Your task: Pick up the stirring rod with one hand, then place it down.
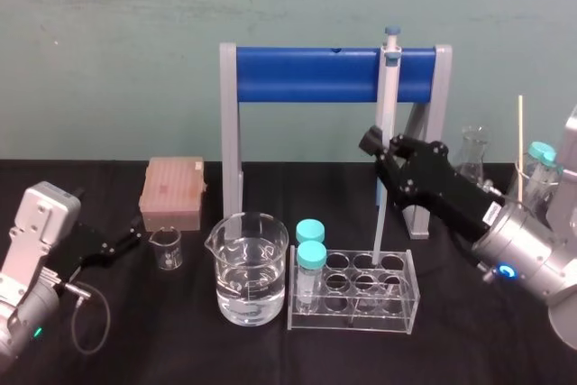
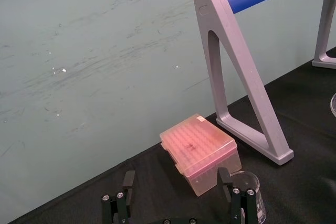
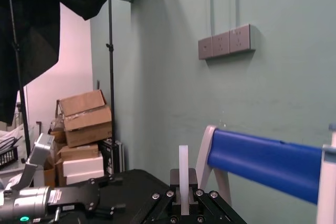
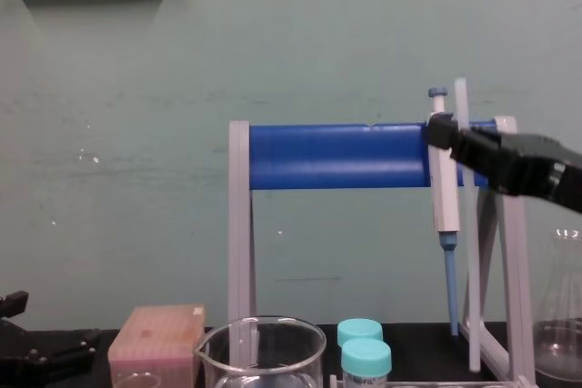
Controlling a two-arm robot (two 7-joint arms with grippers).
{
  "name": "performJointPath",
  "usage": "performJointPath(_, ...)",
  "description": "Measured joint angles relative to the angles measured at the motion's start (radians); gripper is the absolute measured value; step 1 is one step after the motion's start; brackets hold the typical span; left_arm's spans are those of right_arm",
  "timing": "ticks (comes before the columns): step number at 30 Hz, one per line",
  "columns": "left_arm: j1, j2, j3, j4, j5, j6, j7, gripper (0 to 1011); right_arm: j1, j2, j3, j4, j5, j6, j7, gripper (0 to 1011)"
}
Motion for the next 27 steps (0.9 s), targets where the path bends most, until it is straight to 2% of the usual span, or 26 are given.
performJointPath(10, 0.000, 0.000, 0.000, 0.000, 0.000, 0.000, 0.000, 1000, 0.000, -0.006, -0.023, 0.044, -0.011, -0.011, 0.003, 66)
performJointPath(27, 0.000, 0.000, 0.000, 0.000, 0.000, 0.000, 0.000, 1000, 0.029, -0.039, -0.060, 0.147, -0.050, -0.030, 0.016, 66)
